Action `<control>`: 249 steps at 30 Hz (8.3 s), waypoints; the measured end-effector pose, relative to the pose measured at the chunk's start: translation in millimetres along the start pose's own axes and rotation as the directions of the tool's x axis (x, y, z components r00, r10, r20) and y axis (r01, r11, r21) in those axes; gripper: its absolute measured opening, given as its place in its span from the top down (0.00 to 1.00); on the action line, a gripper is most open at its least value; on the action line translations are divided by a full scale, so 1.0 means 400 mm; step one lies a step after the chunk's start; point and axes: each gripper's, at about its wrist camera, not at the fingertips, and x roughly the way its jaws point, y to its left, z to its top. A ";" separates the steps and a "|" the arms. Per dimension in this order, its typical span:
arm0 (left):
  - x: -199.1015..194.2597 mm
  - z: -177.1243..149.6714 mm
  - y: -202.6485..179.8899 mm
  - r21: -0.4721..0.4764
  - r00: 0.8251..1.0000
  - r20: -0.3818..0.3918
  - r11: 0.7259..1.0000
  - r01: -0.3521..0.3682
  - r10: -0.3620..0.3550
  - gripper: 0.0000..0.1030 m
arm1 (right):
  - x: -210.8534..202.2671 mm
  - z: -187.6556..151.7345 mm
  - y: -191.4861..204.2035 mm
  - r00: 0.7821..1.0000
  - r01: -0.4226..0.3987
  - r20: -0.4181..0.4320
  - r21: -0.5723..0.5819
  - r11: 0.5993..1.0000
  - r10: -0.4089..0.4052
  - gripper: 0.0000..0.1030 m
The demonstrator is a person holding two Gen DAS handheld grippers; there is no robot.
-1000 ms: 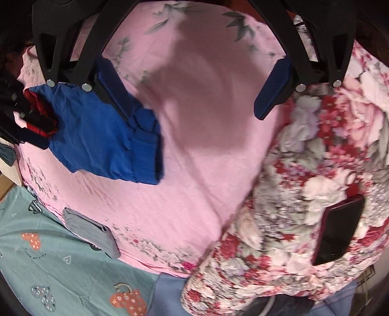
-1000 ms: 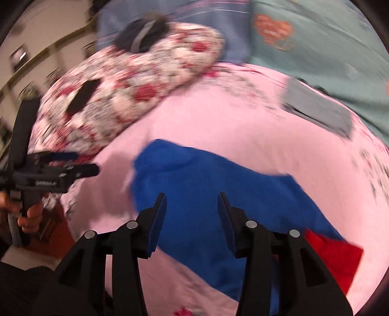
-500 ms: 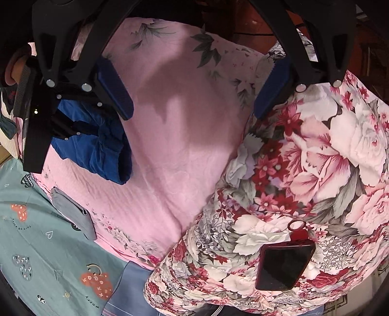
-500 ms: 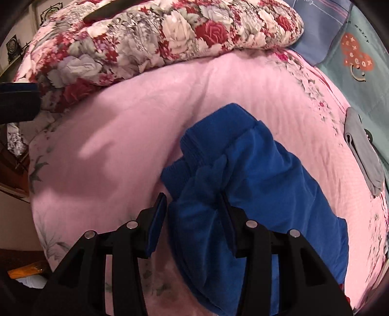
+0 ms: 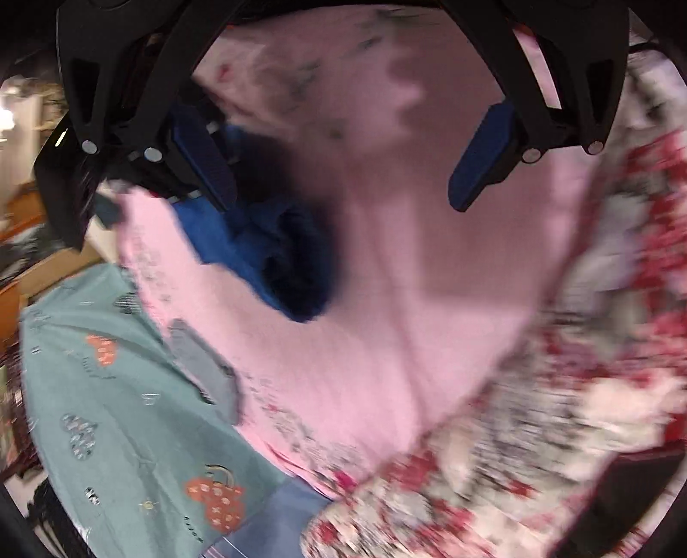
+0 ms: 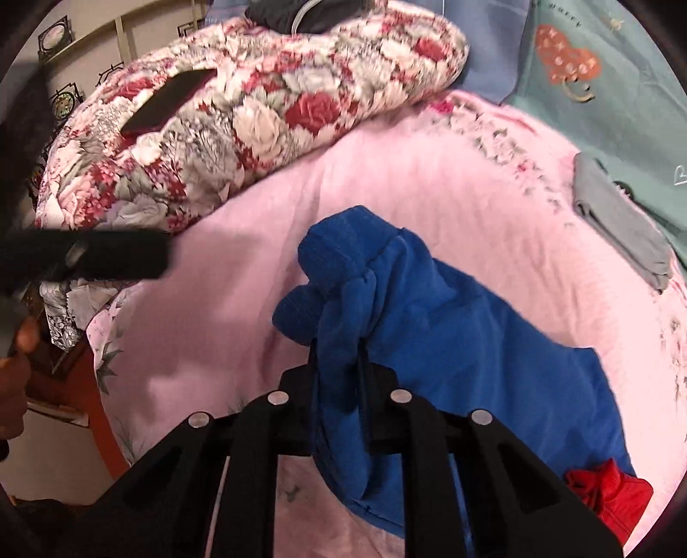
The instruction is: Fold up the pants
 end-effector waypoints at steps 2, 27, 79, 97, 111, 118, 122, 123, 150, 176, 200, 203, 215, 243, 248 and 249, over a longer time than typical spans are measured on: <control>0.063 0.035 -0.010 -0.050 0.993 -0.079 0.995 0.083 -0.086 0.02 | -0.015 -0.006 0.006 1.000 0.013 0.022 -0.002 1.000 -0.013 0.86; 0.214 0.106 -0.110 -0.199 0.940 -0.221 0.956 0.217 -0.259 0.62 | -0.016 -0.052 0.084 0.955 0.269 0.169 -0.137 0.953 -0.245 0.44; 0.433 -0.231 -0.585 0.460 0.922 -0.347 0.888 0.005 0.174 0.19 | -0.352 -0.501 -0.610 0.998 0.046 -0.005 0.714 0.699 -0.061 0.57; 0.444 -0.249 -0.590 0.492 0.909 -0.353 0.870 -0.023 0.223 0.14 | -0.339 -0.631 -0.680 0.996 0.094 -0.075 0.794 0.601 -0.057 0.89; 0.536 -0.327 -0.702 0.679 0.882 -0.340 0.734 -0.011 0.327 0.04 | -0.343 -0.635 -0.677 0.992 0.126 -0.093 0.771 0.624 -0.085 0.77; 0.566 -0.353 -0.710 0.737 0.862 -0.310 0.674 -0.049 0.402 0.02 | -0.344 -0.669 -0.699 0.989 0.149 -0.119 0.801 0.579 -0.090 0.40; 0.489 -0.308 -0.698 0.714 0.897 -0.248 0.695 -0.087 0.367 0.02 | -0.373 -0.666 -0.699 0.987 0.162 -0.137 0.797 0.583 -0.086 0.40; 0.463 -0.290 -0.685 0.694 0.907 -0.232 0.713 -0.099 0.351 0.02 | -0.386 -0.659 -0.694 0.984 0.180 -0.151 0.784 0.594 -0.099 0.40; 0.160 -0.171 -0.223 0.287 0.949 -0.133 0.927 -0.240 0.287 0.02 | 0.079 -0.094 -0.553 0.954 0.223 -0.272 0.370 0.902 -0.124 0.98; 0.256 -0.102 -0.222 0.342 0.957 -0.233 0.935 -0.088 0.175 0.02 | -0.159 -0.289 -0.292 0.969 -0.042 -0.207 0.404 0.914 0.136 0.97; 0.383 -0.205 -0.635 0.622 0.974 -0.187 0.783 0.016 0.128 0.02 | -0.219 -0.493 -0.726 0.998 0.055 -0.049 0.702 0.710 -0.029 0.78; 0.464 -0.261 -0.693 0.682 0.958 -0.227 0.731 0.029 0.174 0.02 | -0.241 -0.471 -0.730 0.999 0.036 -0.049 0.693 0.720 -0.003 0.78; 0.481 -0.272 -0.802 0.696 0.951 -0.200 0.718 -0.030 0.234 0.02 | -0.427 -0.528 -0.794 0.992 -0.039 0.112 0.690 0.723 -0.053 0.62; 0.662 -0.372 -0.850 0.758 0.892 -0.128 0.623 -0.194 0.434 0.02 | -0.224 -0.485 -0.984 0.945 -0.276 -0.024 0.485 0.830 0.327 0.49; 0.666 -0.370 -0.853 0.754 0.888 -0.130 0.625 -0.200 0.440 0.02 | -0.193 -0.490 -1.012 0.905 -0.355 -0.019 0.516 0.779 0.425 0.40; 0.666 -0.370 -0.854 0.754 0.888 -0.130 0.626 -0.200 0.441 0.02 | -0.192 -0.491 -1.016 0.897 -0.364 -0.019 0.533 0.764 0.441 0.40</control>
